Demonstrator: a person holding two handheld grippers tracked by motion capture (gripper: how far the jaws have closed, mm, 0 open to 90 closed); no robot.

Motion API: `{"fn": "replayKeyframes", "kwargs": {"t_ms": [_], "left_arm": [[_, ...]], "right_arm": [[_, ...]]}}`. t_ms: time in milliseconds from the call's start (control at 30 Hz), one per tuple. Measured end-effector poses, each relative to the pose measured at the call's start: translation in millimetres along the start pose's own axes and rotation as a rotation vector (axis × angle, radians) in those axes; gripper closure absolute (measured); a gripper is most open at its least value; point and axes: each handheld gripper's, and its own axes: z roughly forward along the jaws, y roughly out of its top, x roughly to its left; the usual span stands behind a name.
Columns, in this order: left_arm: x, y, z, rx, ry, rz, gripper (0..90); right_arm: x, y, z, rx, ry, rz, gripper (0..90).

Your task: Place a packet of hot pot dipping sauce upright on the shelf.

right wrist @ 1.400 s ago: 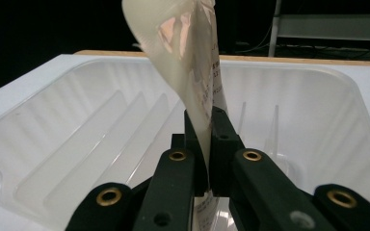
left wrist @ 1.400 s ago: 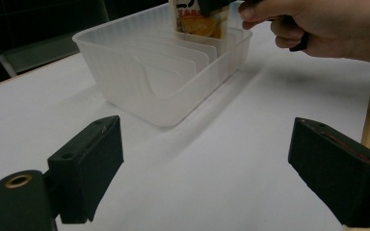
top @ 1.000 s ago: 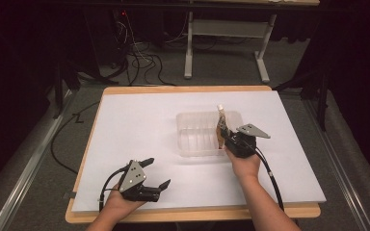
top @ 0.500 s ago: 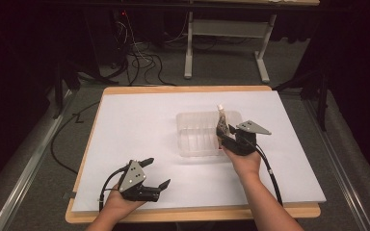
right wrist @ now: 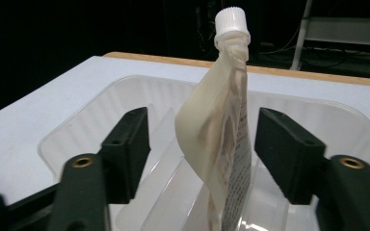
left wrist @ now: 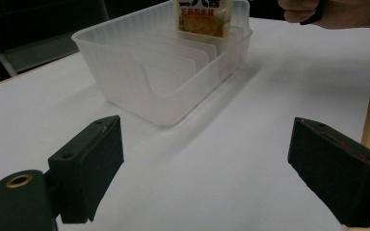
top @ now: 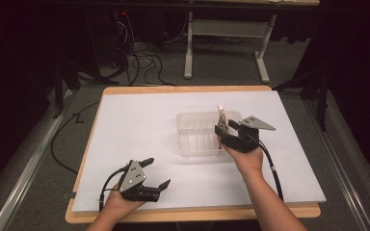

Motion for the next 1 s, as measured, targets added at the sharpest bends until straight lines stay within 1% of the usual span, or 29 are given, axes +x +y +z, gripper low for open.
{"fn": "replayKeyframes", "kwargs": {"t_ms": [67, 267, 467, 733, 767, 800, 833, 1000], "left_arm": [[0.3, 0.0, 0.0, 0.000, 0.001, -0.001, 12.9], [0.4, -0.1, 0.1, 0.004, 0.001, 0.000, 12.9], [0.7, -0.6, 0.7, 0.006, 0.001, 0.000, 12.9], [1.4, -1.1, -0.5, 0.008, 0.006, -0.002, 12.9], [1.5, -1.3, -0.3, 0.008, 0.008, -0.002, 12.9], [1.5, -1.3, -0.3, 0.008, 0.008, -0.002, 12.9], [1.8, -1.6, 0.1, 0.010, 0.008, -0.005, 12.9], [2.5, -2.1, 0.9, 0.013, 0.011, -0.006, 13.1]], "right_arm": [[0.3, 0.1, 0.4, 0.000, -0.006, 0.003, 28.4], [1.3, 0.5, -1.6, -0.004, -0.005, 0.000, 26.9], [3.1, 0.7, -10.6, -0.008, 0.009, -0.011, 24.4], [1.5, -0.5, -32.5, -0.030, 0.024, -0.033, 22.4], [0.8, -0.9, -36.8, -0.035, 0.028, -0.030, 22.1], [0.8, -0.9, -36.8, -0.035, 0.028, -0.030, 22.1], [-1.5, -1.7, -43.8, -0.040, 0.035, -0.032, 21.5], [-9.8, -6.7, -62.7, -0.043, 0.036, -0.041, 20.2]]}}
